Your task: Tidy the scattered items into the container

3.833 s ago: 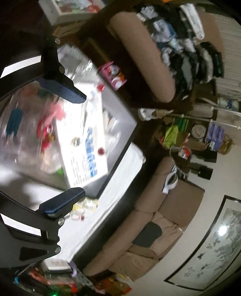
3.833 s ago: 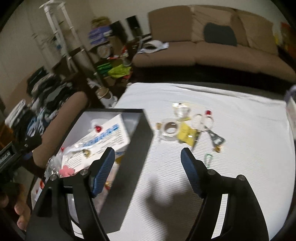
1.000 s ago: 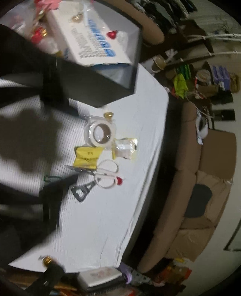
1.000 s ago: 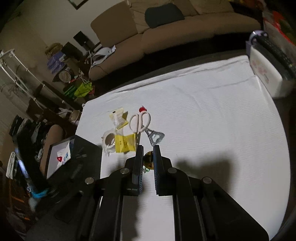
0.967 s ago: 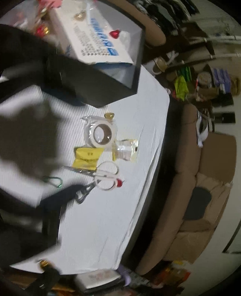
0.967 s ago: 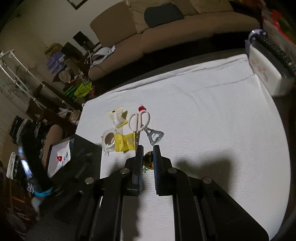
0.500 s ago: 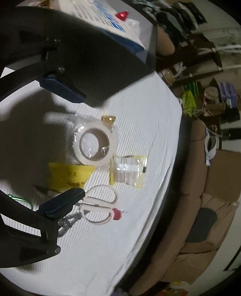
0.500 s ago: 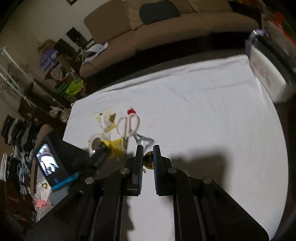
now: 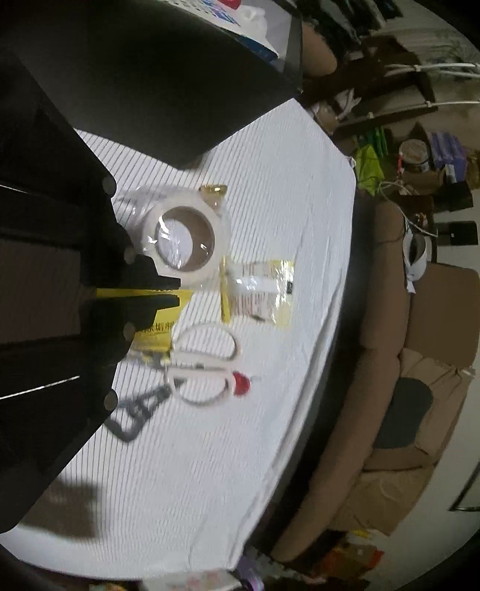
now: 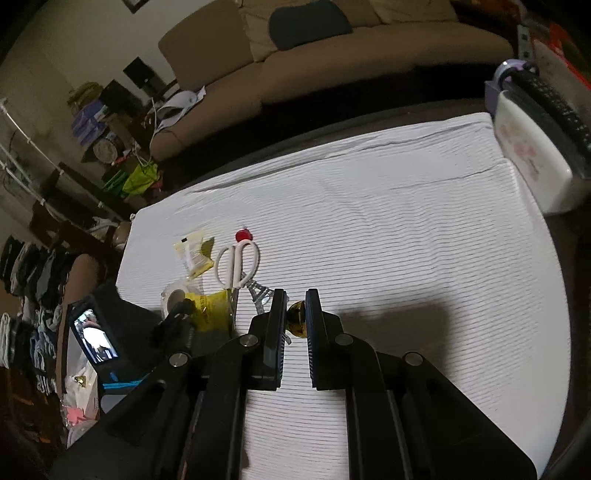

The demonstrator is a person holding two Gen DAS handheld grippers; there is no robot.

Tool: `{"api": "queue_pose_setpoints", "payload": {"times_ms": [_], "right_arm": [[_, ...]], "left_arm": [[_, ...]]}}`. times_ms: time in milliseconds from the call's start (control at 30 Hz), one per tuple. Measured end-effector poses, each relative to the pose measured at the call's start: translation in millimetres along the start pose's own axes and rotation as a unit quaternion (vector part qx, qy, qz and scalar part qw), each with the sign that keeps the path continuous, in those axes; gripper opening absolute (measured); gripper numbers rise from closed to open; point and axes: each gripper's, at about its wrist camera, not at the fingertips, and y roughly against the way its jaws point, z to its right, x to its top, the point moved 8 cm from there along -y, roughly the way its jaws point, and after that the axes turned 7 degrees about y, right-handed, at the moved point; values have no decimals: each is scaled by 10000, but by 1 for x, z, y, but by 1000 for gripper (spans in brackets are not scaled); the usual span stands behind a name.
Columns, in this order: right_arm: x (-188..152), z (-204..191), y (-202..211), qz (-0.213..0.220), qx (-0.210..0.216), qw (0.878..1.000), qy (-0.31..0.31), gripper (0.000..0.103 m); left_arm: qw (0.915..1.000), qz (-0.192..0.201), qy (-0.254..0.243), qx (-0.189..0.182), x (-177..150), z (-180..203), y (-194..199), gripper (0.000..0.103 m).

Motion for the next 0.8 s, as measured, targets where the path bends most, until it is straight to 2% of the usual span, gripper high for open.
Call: {"api": "queue_pose_setpoints", "payload": {"times_ms": [133, 267, 367, 467, 567, 800], "right_arm": [[0, -4, 12, 63, 82, 9999, -23, 10], [-1, -13, 22, 80, 252, 9997, -10, 10], [4, -24, 36, 163, 391, 9991, 88, 10], [5, -29, 62, 358, 468, 9983, -14, 10], [-3, -36, 83, 464, 520, 9976, 3, 10], [-38, -66, 108, 373, 640, 9960, 501, 10]], "left_arm": [[9997, 174, -191, 12, 5, 9, 22, 0], [9993, 334, -180, -35, 13, 9, 52, 0], [9987, 413, -271, 100, 20, 4, 82, 0], [9986, 534, -41, 9, 27, -8, 118, 0], [9974, 687, 169, -163, 22, -19, 159, 0], [9927, 1181, -253, -33, 6, -39, 243, 0]]}}
